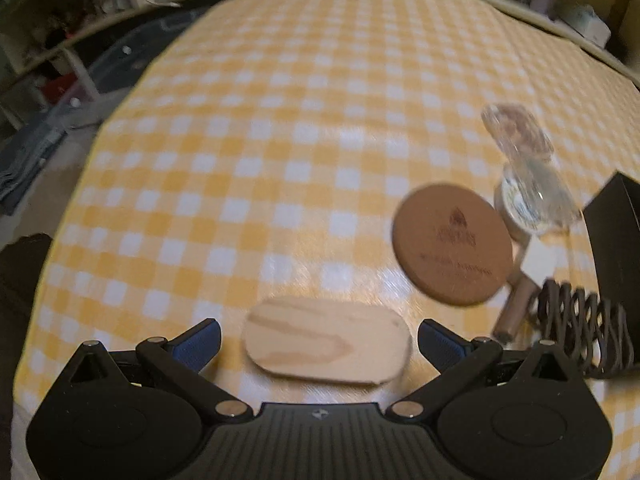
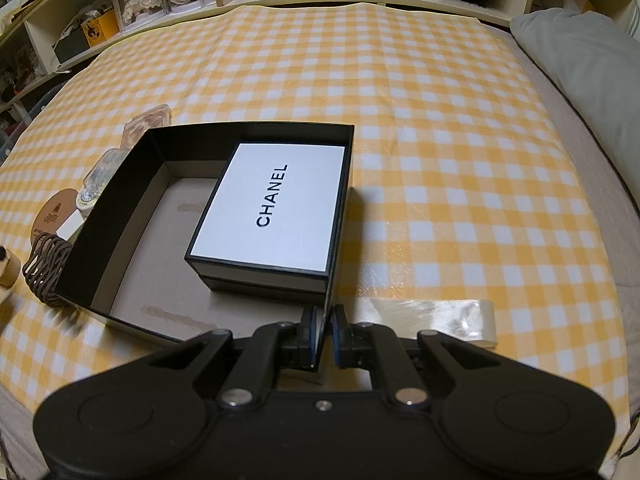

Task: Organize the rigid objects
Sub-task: 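Move the left tool to the oval wooden block and grasp it, then lift the wooden block with the left tool and carry it over the black box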

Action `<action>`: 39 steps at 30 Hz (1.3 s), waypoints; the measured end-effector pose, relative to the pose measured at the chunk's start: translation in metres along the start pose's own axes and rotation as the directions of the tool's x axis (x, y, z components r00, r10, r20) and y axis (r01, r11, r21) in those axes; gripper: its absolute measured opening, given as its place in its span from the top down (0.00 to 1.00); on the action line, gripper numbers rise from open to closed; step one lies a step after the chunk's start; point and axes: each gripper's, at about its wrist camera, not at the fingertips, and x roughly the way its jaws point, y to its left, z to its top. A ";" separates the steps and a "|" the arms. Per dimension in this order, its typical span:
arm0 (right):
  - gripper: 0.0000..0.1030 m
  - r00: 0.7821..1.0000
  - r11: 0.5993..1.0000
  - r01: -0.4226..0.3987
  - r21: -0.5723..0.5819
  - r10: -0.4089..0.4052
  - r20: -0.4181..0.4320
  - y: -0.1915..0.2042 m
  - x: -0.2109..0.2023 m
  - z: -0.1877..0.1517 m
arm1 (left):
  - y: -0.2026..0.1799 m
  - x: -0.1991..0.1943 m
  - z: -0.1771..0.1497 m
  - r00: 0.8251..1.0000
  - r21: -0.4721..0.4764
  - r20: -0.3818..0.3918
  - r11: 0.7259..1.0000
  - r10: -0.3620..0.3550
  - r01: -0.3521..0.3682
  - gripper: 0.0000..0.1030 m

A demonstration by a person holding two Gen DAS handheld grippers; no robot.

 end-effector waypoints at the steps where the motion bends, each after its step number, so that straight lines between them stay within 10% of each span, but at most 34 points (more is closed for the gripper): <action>1: 0.92 1.000 1.000 0.002 0.000 -0.002 0.000 0.000 0.000 0.000 | -0.002 0.000 -0.001 1.000 0.010 -0.003 1.000 -0.008 0.008 0.00; 22: 0.92 1.000 1.000 0.004 -0.001 -0.004 0.001 0.001 0.000 -0.001 | -0.012 -0.012 0.003 0.999 -0.014 0.043 0.999 0.029 -0.028 0.11; 39: 0.91 0.999 0.998 -0.011 0.054 0.009 0.040 -0.007 -0.009 0.003 | -0.094 -0.086 -0.015 0.929 0.015 0.198 0.949 -0.313 0.316 0.11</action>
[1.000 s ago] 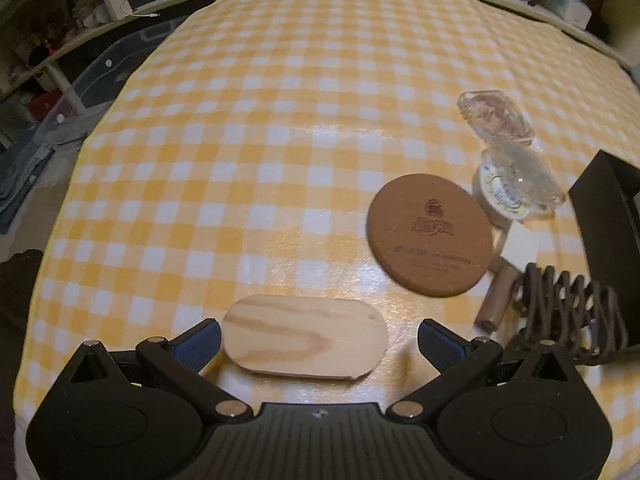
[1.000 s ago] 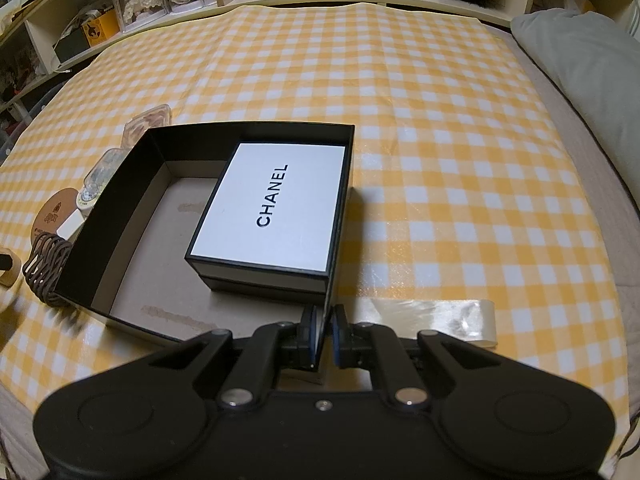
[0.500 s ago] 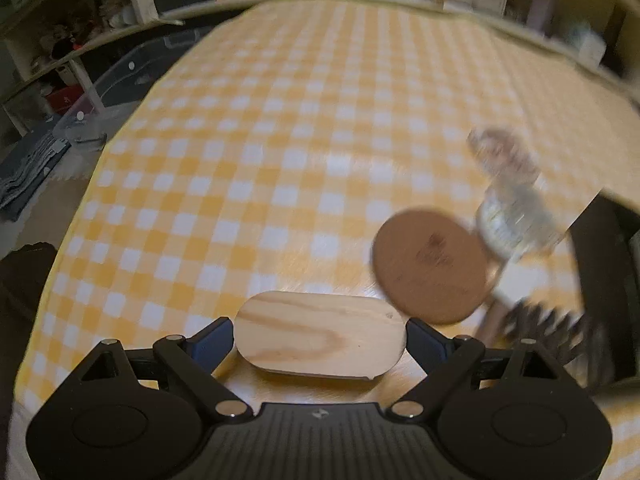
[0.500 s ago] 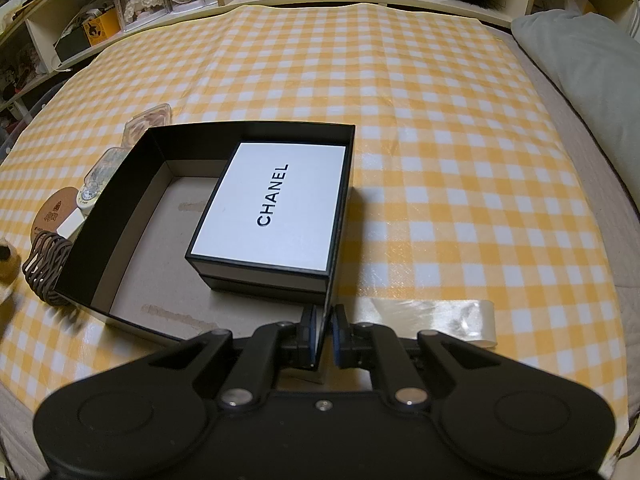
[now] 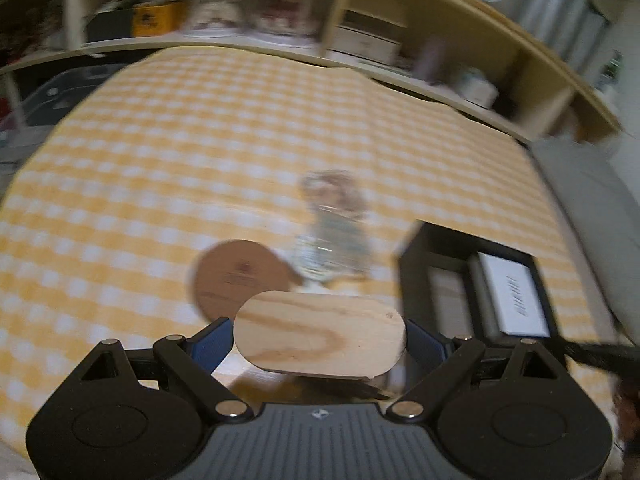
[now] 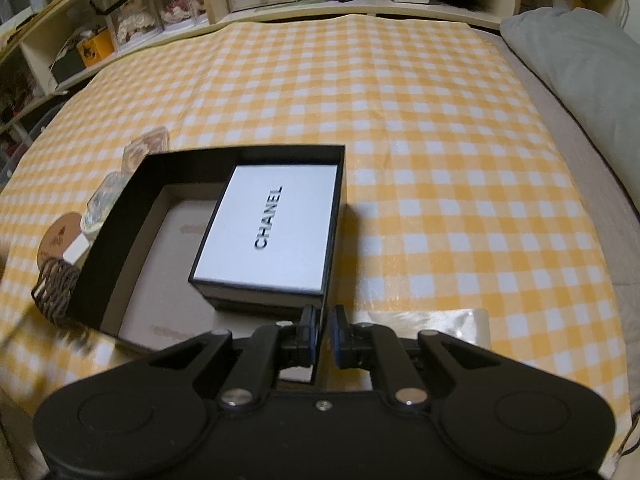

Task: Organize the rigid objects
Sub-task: 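Lift the wooden block with the left tool and carry it over the black box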

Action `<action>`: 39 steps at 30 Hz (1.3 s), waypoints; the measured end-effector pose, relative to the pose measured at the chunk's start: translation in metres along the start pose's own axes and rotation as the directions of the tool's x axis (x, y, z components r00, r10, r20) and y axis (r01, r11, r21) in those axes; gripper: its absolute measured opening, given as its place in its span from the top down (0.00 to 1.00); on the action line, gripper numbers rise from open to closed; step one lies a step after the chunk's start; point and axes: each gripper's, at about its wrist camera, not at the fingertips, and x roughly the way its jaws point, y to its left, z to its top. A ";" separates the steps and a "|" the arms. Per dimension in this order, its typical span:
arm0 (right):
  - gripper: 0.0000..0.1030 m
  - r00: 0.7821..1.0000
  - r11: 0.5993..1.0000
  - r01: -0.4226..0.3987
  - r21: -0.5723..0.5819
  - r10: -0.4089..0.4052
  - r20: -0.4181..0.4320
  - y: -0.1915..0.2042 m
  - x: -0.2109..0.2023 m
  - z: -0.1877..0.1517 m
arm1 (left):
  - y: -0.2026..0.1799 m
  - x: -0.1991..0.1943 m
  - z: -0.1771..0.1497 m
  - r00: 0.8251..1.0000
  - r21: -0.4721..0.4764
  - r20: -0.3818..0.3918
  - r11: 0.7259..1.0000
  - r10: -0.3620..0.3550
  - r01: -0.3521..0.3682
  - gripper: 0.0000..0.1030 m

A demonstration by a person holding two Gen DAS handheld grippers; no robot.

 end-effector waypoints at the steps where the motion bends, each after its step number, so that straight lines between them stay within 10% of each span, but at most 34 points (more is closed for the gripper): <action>1: 0.91 1.000 1.000 0.000 0.013 0.000 0.002 -0.002 0.001 0.002 | -0.008 0.000 -0.003 1.000 0.015 0.001 1.000 -0.018 0.018 0.11; 12: 0.95 1.000 1.000 0.003 0.029 -0.002 -0.018 -0.001 0.006 0.008 | -0.085 0.009 -0.026 0.990 0.136 0.043 0.982 -0.136 0.129 0.11; 19: 0.95 1.000 0.999 -0.004 0.033 0.005 -0.023 -0.002 0.007 0.008 | -0.136 0.038 -0.044 0.995 0.200 0.042 0.977 -0.087 0.077 0.11; 27: 0.95 0.999 0.999 -0.020 0.049 0.022 -0.034 -0.005 0.007 0.009 | -0.158 0.063 -0.048 0.995 0.133 0.054 0.988 -0.085 0.077 0.11; 39: 0.94 0.998 0.994 -0.044 0.102 0.049 -0.039 -0.011 0.004 0.009 | -0.142 0.078 -0.045 0.961 0.019 -0.051 0.962 -0.272 0.273 0.01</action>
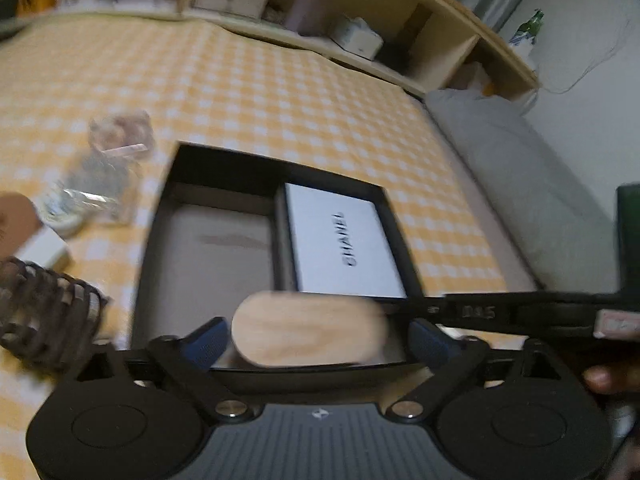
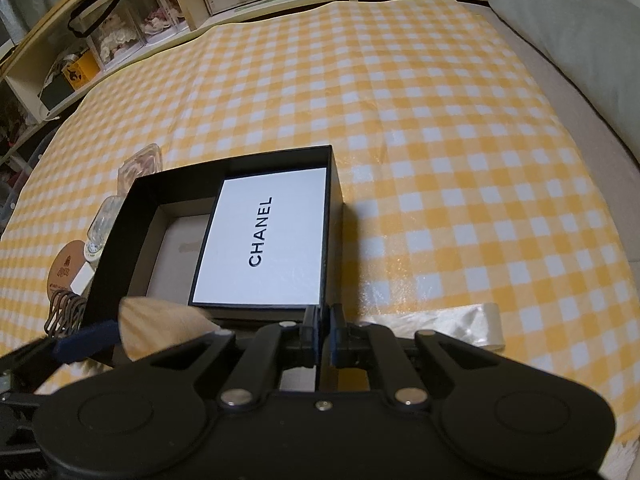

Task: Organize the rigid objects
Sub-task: 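Lift the wooden block with the left tool and carry it over the black box, then lower the wooden block beside the CHANEL box, open the left tool, withdraw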

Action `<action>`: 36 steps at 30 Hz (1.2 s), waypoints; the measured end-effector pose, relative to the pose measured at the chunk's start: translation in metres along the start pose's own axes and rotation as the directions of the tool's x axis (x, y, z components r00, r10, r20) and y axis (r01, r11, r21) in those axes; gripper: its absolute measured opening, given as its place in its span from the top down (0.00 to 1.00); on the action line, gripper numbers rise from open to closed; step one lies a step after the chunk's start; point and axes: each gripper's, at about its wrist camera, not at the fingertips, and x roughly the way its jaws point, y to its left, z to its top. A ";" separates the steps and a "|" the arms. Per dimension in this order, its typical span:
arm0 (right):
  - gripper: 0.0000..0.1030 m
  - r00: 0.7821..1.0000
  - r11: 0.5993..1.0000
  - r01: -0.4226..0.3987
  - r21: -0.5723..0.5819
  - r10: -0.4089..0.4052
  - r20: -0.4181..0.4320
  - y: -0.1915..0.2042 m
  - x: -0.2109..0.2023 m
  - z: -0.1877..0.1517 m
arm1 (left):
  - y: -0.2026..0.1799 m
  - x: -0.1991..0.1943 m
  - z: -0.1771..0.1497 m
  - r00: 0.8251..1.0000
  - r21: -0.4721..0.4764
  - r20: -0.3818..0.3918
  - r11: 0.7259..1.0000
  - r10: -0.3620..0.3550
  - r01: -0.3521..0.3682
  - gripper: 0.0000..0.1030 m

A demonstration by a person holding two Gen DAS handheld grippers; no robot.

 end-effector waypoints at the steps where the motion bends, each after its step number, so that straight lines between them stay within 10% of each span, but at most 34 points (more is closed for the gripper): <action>1: 0.94 1.000 1.000 -0.001 0.002 0.001 -0.001 0.000 0.000 -0.001 | 0.003 -0.002 0.001 1.000 -0.017 -0.007 1.000 -0.019 0.019 0.00; 5: 0.94 1.000 1.000 -0.007 0.011 0.007 -0.002 -0.001 -0.002 -0.002 | 0.014 -0.007 0.008 1.000 -0.058 -0.005 0.998 -0.022 0.022 0.12; 9: 0.94 1.000 1.000 -0.004 0.007 0.004 -0.002 0.000 -0.002 0.000 | 0.020 -0.002 0.018 0.996 -0.024 -0.066 0.998 0.059 -0.060 0.50; 15: 0.94 1.000 1.000 -0.002 0.003 0.002 -0.002 0.001 -0.002 0.000 | 0.003 0.015 0.033 0.942 0.272 -0.153 0.929 0.299 -0.251 0.97; 23: 0.94 1.000 1.000 -0.003 0.004 0.003 -0.003 0.001 -0.003 0.000 | -0.002 0.052 0.030 0.863 0.476 -0.275 0.840 0.424 -0.261 0.99; 36: 0.94 1.000 1.000 -0.005 0.007 0.005 -0.004 0.002 -0.002 0.001 | 0.003 0.060 0.030 0.938 0.252 -0.306 0.964 0.163 -0.085 1.00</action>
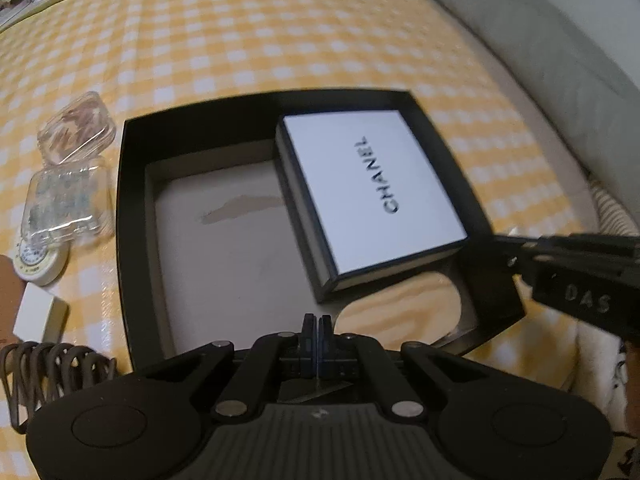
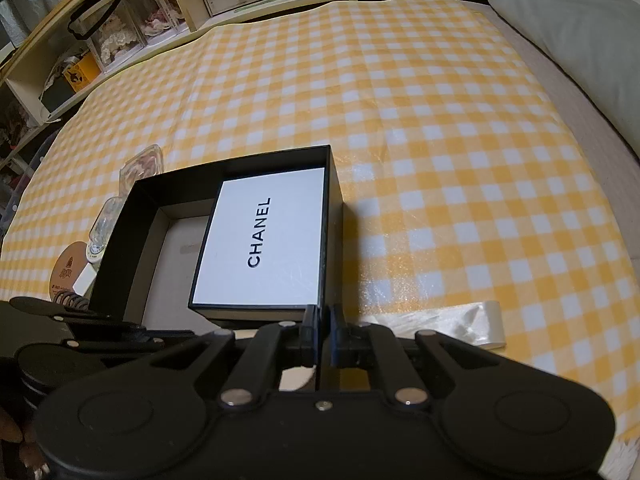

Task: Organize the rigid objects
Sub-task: 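Lower the wooden block beside the CHANEL box, open the left tool, withdraw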

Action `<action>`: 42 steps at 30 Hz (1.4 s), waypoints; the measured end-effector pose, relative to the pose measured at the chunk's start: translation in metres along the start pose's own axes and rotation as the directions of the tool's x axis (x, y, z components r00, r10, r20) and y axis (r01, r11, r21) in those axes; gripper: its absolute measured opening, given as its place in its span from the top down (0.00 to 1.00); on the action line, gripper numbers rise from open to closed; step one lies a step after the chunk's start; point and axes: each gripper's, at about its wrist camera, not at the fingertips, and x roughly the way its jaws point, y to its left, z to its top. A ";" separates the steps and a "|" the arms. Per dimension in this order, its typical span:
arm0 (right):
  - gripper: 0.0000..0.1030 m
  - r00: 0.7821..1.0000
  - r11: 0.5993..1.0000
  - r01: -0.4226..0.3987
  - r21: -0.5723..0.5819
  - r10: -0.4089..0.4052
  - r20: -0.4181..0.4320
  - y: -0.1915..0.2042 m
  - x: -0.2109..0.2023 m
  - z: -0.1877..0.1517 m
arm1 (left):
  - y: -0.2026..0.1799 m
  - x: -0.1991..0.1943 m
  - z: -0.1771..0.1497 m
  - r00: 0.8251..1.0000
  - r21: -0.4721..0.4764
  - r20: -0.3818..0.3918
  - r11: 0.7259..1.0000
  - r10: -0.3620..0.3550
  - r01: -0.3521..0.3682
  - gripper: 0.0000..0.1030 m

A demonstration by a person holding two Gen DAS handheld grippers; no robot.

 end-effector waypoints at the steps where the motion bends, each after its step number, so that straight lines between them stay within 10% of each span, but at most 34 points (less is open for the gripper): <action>1: 0.94 1.000 1.000 0.000 0.000 0.000 0.000 0.000 0.000 0.000 | 0.001 -0.001 0.001 1.000 -0.010 0.007 1.000 -0.016 0.016 1.00; 8: 0.94 1.000 1.000 -0.001 0.002 0.001 0.000 0.000 0.000 0.000 | -0.010 -0.014 0.004 0.999 -0.028 0.041 0.999 -0.035 0.036 0.97; 22: 0.94 1.000 1.000 0.000 0.000 0.000 0.000 0.000 0.000 0.000 | -0.022 -0.083 -0.015 0.977 0.042 0.213 0.998 0.028 -0.038 0.08; 42: 0.94 1.000 1.000 0.006 -0.010 -0.006 0.004 0.001 -0.001 0.000 | 0.010 -0.158 -0.055 0.900 -0.023 0.421 0.994 0.110 -0.110 0.00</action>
